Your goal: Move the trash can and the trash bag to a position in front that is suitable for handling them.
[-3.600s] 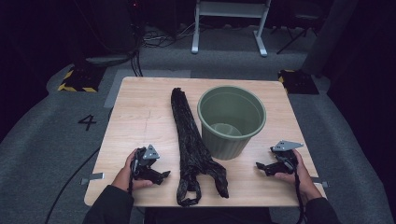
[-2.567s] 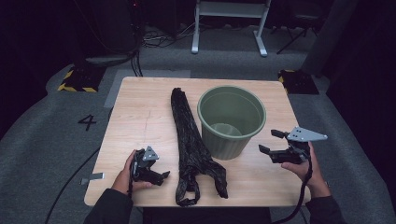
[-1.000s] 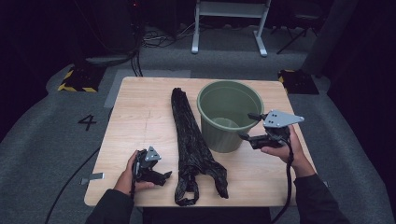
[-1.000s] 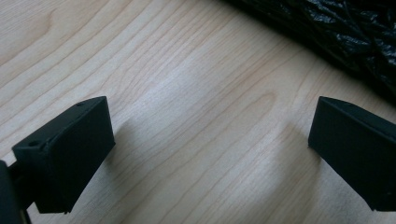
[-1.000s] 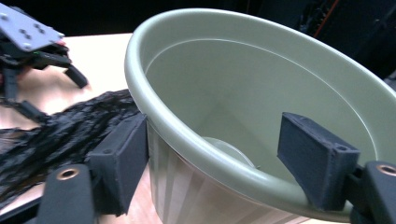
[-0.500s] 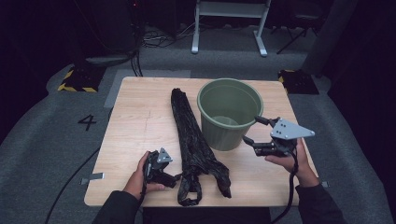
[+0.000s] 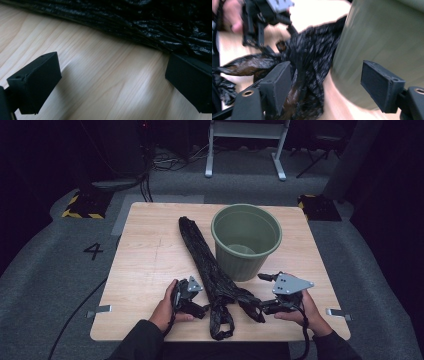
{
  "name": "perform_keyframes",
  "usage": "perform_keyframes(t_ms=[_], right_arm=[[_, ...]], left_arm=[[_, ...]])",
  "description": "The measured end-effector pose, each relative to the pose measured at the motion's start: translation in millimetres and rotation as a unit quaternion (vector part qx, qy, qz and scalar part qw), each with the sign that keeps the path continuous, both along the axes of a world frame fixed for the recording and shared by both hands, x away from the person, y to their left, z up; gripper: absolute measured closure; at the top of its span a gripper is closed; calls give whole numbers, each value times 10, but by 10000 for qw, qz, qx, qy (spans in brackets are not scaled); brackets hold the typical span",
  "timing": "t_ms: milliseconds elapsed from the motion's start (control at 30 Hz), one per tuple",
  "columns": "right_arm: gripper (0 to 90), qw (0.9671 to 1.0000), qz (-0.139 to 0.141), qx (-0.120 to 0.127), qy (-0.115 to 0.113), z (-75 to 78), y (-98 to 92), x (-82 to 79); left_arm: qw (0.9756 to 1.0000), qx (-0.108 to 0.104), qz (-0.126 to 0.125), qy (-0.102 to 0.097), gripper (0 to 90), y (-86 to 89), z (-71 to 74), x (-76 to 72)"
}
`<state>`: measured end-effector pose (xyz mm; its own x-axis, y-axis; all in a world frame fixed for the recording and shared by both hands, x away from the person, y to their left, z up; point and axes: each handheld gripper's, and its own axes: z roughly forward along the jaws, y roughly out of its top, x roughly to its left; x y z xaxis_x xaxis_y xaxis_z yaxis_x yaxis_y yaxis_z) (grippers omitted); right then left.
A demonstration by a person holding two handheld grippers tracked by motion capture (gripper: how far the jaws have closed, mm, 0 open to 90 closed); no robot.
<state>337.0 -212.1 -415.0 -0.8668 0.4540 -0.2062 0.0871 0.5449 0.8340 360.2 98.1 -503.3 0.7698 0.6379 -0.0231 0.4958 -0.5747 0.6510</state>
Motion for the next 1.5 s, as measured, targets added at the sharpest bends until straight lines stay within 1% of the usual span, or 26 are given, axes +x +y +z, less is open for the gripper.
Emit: perform_keyframes(t_ms=[100, 167, 233, 333, 400, 467, 500, 633, 700, 767, 800, 833, 867, 900, 933, 967, 1000, 1033, 1100, 1167, 1200, 1233, 1267, 1300, 1367, 1500], right_arm=[[241, 9995, -122, -154, 229, -169, 52, 127], [239, 9983, -182, -202, 518, -297, 69, 231], [242, 9972, -266, -311, 621, -388, 83, 305], [313, 9946, -293, -306, 952, -504, 83, 397], [446, 9939, -323, -342, 1002, -546, 77, 419], [509, 9931, -216, -378, 1085, -588, 73, 427], [586, 9928, -219, -449, 1088, -606, 76, 429], [751, 9918, -189, -689, 1058, -675, 60, 458], [805, 9909, -290, -705, 1107, -700, 28, 495], [839, 9906, -434, -655, 1122, -708, -6, 530], [839, 9906, -434, -655, 1122, -708, -6, 530], [865, 9900, -579, -695, 1083, -703, -35, 555], [873, 9899, -648, -710, 1043, -701, -57, 569], [873, 9899, -648, -710, 1043, -701, -57, 569], [883, 9895, -714, -697, 1043, -701, -77, 580], [885, 9890, -783, -655, 1074, -701, -114, 602], [885, 9883, -875, -663, 1055, -700, -173, 630], [885, 9879, -922, -668, 1050, -700, -195, 641], [883, 9871, -1029, -673, 1027, -691, -261, 665], [879, 9865, -1128, -608, 1017, -680, -356, 696], [879, 9865, -1128, -608, 1017, -680, -356, 696], [858, 9843, -1316, -605, 1006, -671, -473, 745], [858, 9843, -1316, -605, 1006, -671, -473, 745], [793, 9837, -1333, -563, 1068, -660, -567, 776], [722, 9818, -1519, -563, 991, -637, -644, 791], [430, 9807, -1636, -411, 992, -539, -774, 799]], left_arm=[[10000, 12, -11, 20, 2, -88, 3, 18], [10000, 0, -58, 7, 2, -140, 2, 37], [10000, 8, -98, 0, 2, -192, 2, 59], [10000, 18, -93, 17, 2, -256, 4, 81], [9999, 9, -106, 14, 2, -292, 3, 98], [9999, 14, -103, 13, 2, -332, 4, 115], [9999, -9, -108, 17, 2, -355, 2, 123], [9999, 3, -152, 2, 1, -402, 4, 159], [9998, 108, -143, -63, 1, -418, 21, 161], [9992, 264, -24, -289, 22, -434, 59, 140], [9992, 264, -24, -289, 94, -434, 59, 140], [9992, 114, -127, -366, 257, -399, 115, 118], [9991, 50, -173, -373, 247, -382, 137, 114], [9991, 50, -173, -373, 156, -382, 137, 114], [9990, -25, -121, -418, 156, -353, 169, 101], [9986, -74, -95, -505, 83, -313, 204, 97], [9984, -148, -72, -538, 201, -251, 245, 88], [9984, -148, -72, -538, 225, -251, 245, 88], [9982, -129, -49, -591, 122, -119, 294, 64], [9982, -165, -41, -572, 197, -8, 317, 44], [9982, -165, -41, -572, 168, -8, 317, 44], [9981, -92, 19, -606, 139, 53, 319, 30], [9979, -21, 58, -649, 139, 99, 317, 15], [9977, 93, 130, -659, 173, 198, 303, -12], [9976, 145, 211, -649, 161, 305, 280, -35], [9975, 160, 394, -562, 158, 529, 235, -91]])
